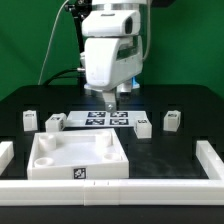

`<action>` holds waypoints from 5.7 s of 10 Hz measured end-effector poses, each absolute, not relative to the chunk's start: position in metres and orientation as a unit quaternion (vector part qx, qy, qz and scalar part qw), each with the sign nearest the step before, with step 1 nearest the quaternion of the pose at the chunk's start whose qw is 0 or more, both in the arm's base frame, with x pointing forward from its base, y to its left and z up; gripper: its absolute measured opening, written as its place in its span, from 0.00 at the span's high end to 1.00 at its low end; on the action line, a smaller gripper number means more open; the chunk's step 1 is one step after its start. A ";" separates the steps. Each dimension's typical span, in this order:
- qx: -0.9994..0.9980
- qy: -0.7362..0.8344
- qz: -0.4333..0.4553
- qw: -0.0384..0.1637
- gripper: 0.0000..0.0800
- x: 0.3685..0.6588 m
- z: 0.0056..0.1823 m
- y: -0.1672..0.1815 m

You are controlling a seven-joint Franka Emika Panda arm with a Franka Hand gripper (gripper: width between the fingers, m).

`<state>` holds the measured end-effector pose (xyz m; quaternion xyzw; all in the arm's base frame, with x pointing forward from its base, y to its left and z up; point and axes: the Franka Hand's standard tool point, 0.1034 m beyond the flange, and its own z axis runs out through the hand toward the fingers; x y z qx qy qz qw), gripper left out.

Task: Assemble one leg

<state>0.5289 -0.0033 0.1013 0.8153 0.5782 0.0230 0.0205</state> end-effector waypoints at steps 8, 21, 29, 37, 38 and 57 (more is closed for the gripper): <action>0.665 0.743 0.032 0.067 0.19 0.516 0.084 -0.026; 0.681 0.732 -0.006 0.012 0.19 0.462 0.012 -0.074; 0.698 0.716 -0.001 0.016 0.84 0.468 0.016 -0.062; 0.698 0.716 -0.001 0.015 0.93 0.468 0.016 -0.062; 0.706 0.708 0.000 0.015 0.93 0.468 0.016 -0.059; 0.722 0.692 0.002 -0.010 0.85 0.503 0.019 0.079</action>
Offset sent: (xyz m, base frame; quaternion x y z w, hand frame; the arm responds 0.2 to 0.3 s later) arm -0.0033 -0.0201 -0.0062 -0.0996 0.0363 -0.2972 0.9489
